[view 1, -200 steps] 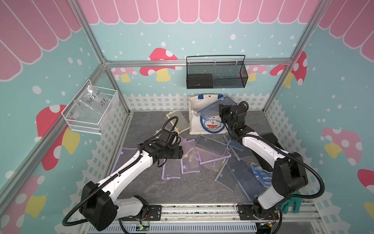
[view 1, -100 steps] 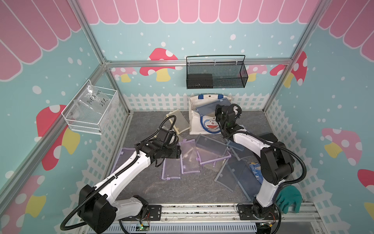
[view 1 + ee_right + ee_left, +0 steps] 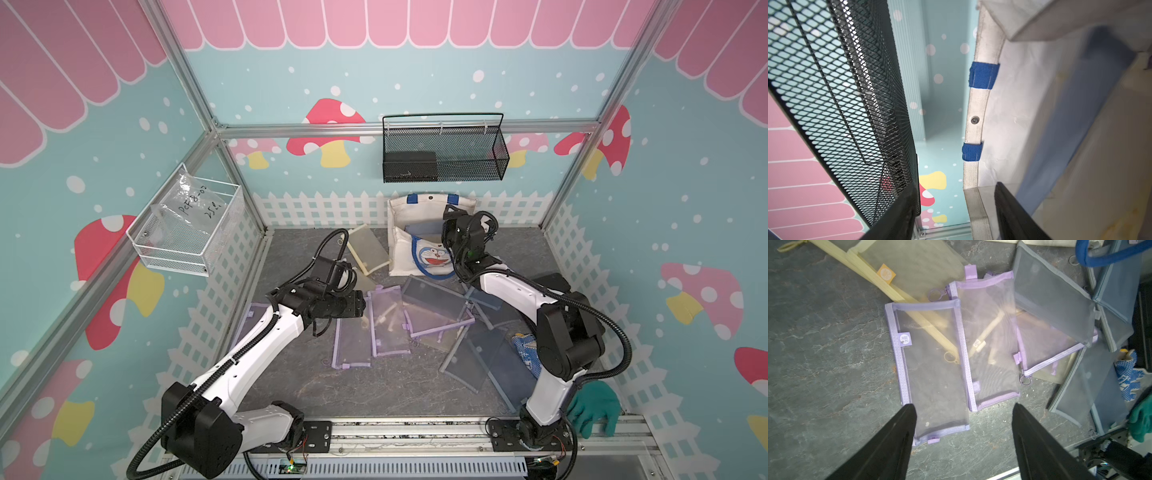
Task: Put the pencil pouch into the canvas bag
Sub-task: Place the pencil pouch in the canvas bag, then move the pencil pouches to the center of the board.
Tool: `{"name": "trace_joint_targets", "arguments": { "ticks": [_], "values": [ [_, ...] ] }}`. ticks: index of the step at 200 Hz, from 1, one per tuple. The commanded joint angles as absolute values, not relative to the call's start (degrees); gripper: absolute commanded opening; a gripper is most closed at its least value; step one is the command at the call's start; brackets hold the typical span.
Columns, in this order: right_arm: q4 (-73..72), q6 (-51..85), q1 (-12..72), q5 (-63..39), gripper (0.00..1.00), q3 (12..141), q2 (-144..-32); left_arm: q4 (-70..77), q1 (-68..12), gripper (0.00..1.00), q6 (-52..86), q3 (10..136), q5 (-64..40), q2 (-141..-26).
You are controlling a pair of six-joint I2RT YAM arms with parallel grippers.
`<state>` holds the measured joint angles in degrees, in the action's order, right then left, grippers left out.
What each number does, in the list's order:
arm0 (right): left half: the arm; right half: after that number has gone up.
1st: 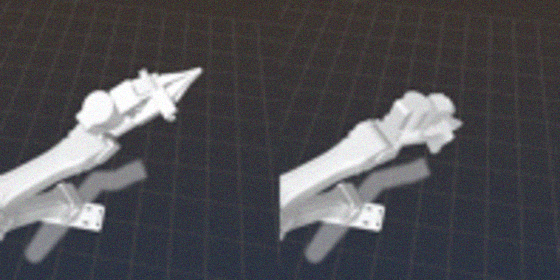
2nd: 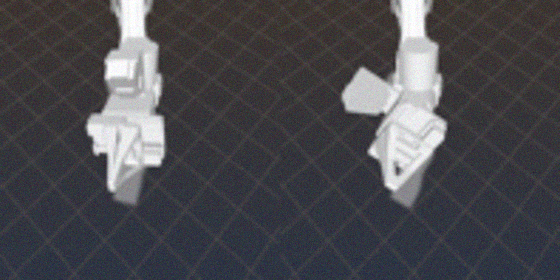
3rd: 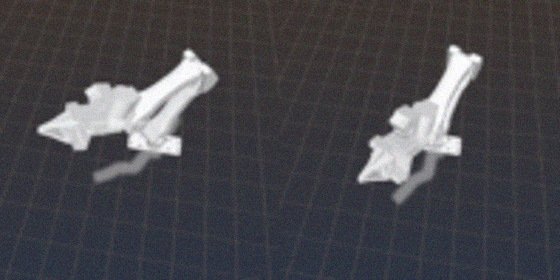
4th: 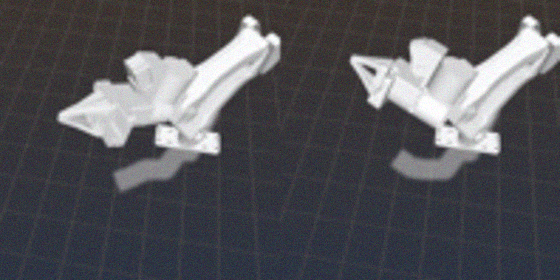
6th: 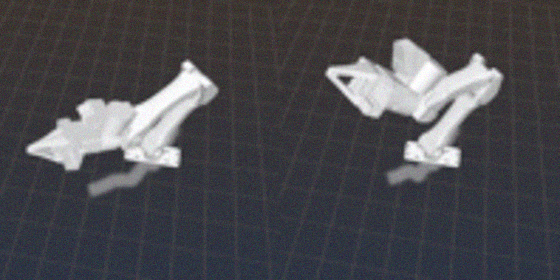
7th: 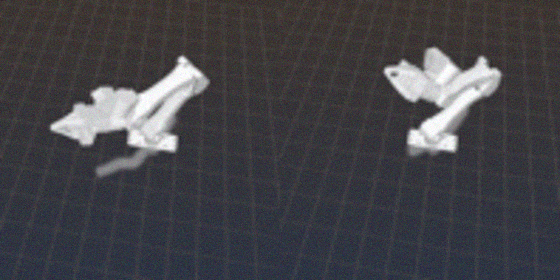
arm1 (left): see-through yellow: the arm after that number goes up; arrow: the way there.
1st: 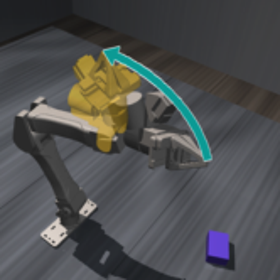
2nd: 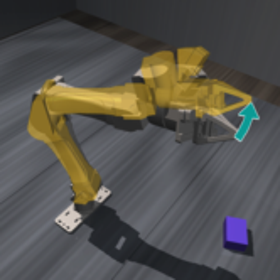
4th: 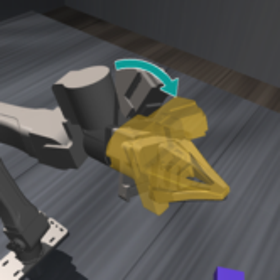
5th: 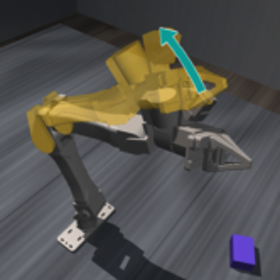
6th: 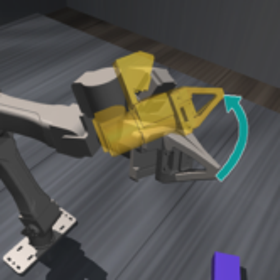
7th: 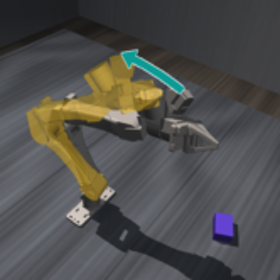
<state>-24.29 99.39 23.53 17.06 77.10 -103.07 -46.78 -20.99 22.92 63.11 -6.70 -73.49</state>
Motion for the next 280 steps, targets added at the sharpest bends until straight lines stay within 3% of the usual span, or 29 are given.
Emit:
{"name": "trace_joint_targets", "arguments": {
  "ticks": [1,50,85,124,159,212,280],
  "values": [
    [-21.24,97.55,22.74,14.72,0.73,78.32,-100.20,-47.40,-18.11,0.74,25.15,65.40,-11.32,-76.10],
    [-11.60,84.17,21.75,6.42,0.78,81.87,-95.87,-46.55,-13.76,0.74,26.31,74.25,-12.75,-85.77],
    [-1.37,69.17,22.27,-0.86,0.81,82.55,-90.66,-43.76,-10.26,0.73,28.70,84.96,-12.10,-98.96],
    [11.40,52.34,24.36,-1.64,0.87,81.11,-82.63,-39.54,-6.10,0.71,32.30,100.11,-14.32,-115.87],
    [22.03,40.60,27.06,-1.96,0.88,81.60,-78.39,-43.85,-5.72,0.68,31.73,120.12,-10.85,-131.96],
    [27.76,34.16,27.32,-0.25,0.88,78.37,-72.55,-52.18,-9.08,0.58,32.98,143.05,1.60,-148.76],
    [27.34,30.51,25.79,-1.34,0.89,81.15,-73.92,-58.07,-12.74,0.45,35.09,140.95,8.73,-150.69]
  ]
}}
